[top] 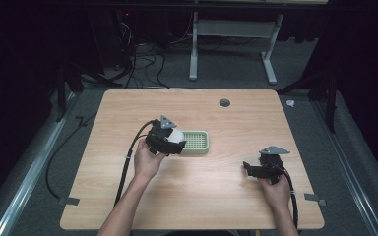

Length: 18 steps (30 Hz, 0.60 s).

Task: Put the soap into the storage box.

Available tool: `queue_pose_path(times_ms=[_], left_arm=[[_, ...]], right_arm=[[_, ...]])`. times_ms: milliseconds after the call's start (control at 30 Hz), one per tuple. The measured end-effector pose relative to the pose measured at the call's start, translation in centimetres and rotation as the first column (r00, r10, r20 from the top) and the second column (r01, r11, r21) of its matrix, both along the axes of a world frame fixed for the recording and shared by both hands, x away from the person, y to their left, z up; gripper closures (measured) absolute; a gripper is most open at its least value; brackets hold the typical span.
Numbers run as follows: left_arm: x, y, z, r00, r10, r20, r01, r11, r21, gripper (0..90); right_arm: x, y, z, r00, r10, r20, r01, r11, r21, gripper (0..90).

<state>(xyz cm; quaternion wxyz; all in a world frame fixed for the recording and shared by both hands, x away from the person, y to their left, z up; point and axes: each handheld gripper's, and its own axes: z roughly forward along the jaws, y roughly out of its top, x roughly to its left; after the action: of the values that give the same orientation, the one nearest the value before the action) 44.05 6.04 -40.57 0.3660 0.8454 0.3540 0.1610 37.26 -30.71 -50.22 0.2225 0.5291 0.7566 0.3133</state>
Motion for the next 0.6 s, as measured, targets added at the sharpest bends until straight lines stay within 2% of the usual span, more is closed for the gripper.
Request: queue_pose_path(times_ms=[200,433,600], left_arm=[[0.6,-0.7,0.0,1.0,-0.008,-0.006,0.007,0.9999,-0.008,24.7],[1.4,-1.4,0.0,0.9999,-0.01,-0.005,0.01,0.9999,0.005,24.7],[1.9,-2.1,0.0,0.9998,-0.021,-0.005,0.021,0.9997,-0.007,24.8]], right_arm=[[0.0,0.0,0.0,1.0,0.0,0.001,0.0,1.0,0.0,18.8],[0.0,0.0,0.0,1.0,0.001,0.002,-0.001,1.0,-0.002,18.8],[0.0,0.0,0.0,1.0,0.001,0.002,-0.001,1.0,0.003,18.9]])
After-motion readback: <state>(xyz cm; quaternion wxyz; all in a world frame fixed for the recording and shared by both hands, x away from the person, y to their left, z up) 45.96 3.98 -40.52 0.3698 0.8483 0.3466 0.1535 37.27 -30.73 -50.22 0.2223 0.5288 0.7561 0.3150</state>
